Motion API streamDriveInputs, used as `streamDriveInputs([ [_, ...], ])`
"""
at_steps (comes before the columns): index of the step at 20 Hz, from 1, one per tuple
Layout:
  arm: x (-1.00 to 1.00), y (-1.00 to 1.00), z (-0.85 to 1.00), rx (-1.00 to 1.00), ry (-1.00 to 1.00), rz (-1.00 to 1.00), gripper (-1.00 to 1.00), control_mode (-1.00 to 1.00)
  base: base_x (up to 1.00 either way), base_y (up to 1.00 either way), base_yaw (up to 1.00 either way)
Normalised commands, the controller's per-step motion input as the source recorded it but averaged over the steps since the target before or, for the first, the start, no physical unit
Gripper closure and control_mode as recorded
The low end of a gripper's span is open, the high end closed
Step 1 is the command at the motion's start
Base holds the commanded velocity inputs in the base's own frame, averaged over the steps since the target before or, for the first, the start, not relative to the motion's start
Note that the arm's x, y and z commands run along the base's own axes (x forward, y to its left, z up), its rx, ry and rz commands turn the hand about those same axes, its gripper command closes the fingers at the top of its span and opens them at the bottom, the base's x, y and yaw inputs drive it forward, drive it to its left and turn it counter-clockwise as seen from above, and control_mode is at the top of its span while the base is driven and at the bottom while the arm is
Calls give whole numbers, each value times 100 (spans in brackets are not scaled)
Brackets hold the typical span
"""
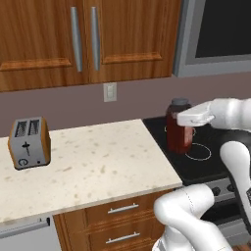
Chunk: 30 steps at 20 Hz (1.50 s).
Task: Collect the paprika, mayonnaise, and shaker from the cabinet and place them next to the stove.
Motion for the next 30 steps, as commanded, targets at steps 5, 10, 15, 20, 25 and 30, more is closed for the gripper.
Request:
streamDriveInputs([
  [5,43,-20,-57,-1,-9,61,100,-100,0,0,0],
  [10,46,-30,-40,0,-20,55,100,-100,0,0,0],
  [15,62,-23,-30,0,-16,41,100,-100,0,0,0],
  [20,83,-13,-24,2,-2,26,100,-100,0,0,0],
  [25,83,-28,-25,1,0,15,100,-100,0,0,0],
  [30,69,-11,-35,0,0,7,100,-100,0,0,0],
])
